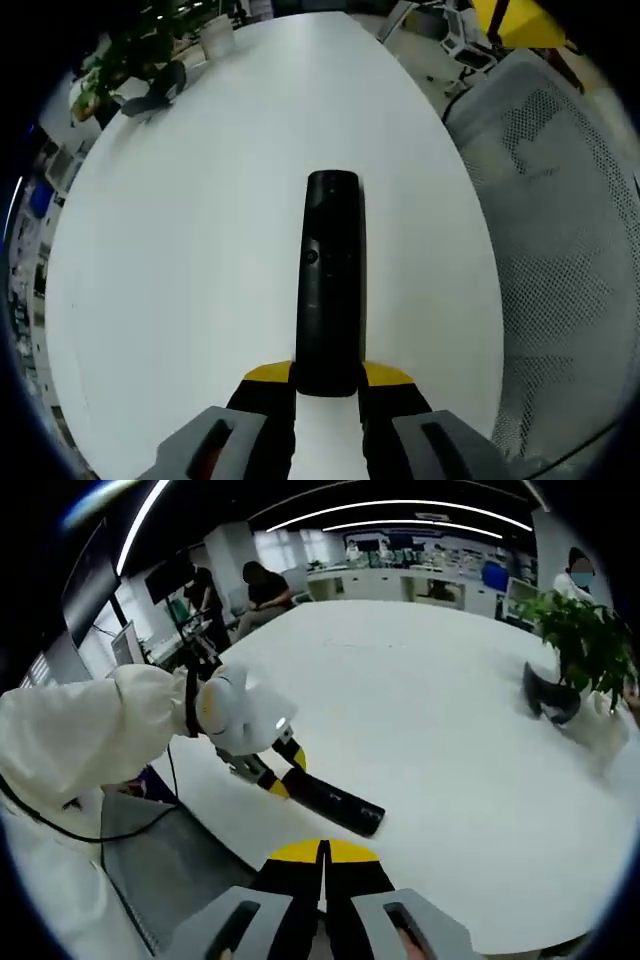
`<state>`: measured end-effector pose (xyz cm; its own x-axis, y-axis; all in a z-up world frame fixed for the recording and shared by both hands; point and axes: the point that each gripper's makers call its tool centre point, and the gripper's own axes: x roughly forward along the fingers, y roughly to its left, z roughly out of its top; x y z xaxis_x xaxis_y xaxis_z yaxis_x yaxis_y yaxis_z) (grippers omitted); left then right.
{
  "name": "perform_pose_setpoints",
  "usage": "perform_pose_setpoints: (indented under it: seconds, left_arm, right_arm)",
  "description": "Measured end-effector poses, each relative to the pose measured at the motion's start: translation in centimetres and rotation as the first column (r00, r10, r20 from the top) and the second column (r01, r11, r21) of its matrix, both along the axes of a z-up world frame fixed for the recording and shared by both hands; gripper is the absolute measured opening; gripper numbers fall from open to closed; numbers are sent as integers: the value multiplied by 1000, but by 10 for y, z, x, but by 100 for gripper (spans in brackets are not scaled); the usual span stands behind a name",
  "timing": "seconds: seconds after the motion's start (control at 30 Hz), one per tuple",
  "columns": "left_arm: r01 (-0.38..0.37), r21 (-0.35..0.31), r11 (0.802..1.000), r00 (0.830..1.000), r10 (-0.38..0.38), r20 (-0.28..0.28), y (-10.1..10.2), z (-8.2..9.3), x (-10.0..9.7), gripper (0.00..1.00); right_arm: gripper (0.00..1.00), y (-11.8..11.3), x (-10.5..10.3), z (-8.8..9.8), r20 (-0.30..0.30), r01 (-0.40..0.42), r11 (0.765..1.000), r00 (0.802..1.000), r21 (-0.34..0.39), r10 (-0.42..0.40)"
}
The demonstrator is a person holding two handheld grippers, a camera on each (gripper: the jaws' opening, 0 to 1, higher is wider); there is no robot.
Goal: Press the specified remote control buttons in sequence, fully releasing each button before pressing the next.
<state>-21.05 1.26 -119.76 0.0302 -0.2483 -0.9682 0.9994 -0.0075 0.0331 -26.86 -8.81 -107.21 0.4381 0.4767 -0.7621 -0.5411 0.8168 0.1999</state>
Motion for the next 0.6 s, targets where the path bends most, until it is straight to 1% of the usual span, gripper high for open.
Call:
perform_pose_setpoints:
  seconds: [0.17, 0.2, 0.23, 0.3, 0.33, 0.37, 0.43, 0.5, 0.53, 0.6]
  left_arm:
    - [-26, -9, 1000, 1000, 26, -4, -1, 0, -10, 21]
    - [-34, -13, 999, 999, 34, -4, -1, 0, -12, 21]
    - [-37, -15, 999, 999, 37, -4, -1, 1, -14, 21]
    - [-50, -24, 998, 999, 49, -5, -1, 1, -18, 21]
    - [-54, -29, 998, 999, 54, -5, -1, 1, -20, 21]
    - [-57, -32, 998, 998, 57, -5, -1, 1, -23, 21]
    - [-61, -41, 997, 998, 61, -5, -2, 1, -29, 21]
    - [-86, -54, 995, 996, 86, -7, -2, 1, -32, 21]
    - [-106, -62, 992, 994, 106, -7, -2, 1, -33, 21]
    - [-114, -70, 991, 993, 114, -8, -2, 2, -37, 21]
  right_arm:
    - [0, 0, 6, -10, -30, -31, 998, 999, -49, 30]
    - [0, 0, 7, -15, -54, -43, 997, 998, -62, 40]
    - [0, 0, 8, -17, -60, -49, 997, 997, -64, 45]
    - [0, 0, 11, -25, -93, -60, 995, 994, -81, 52]
    - [0, -1, 11, -29, -123, -59, 994, 991, -93, 47]
    - [0, 0, 12, -32, -132, -58, 994, 990, -95, 45]
    - [0, -2, 12, -40, -174, -68, 991, 984, -113, 48]
    - [0, -5, 14, -47, -197, -52, 991, 980, -125, 27]
    - [0, -7, 13, -51, -229, -37, 991, 973, -127, 7]
    - [0, -8, 14, -56, -260, -16, 993, 965, -115, -15]
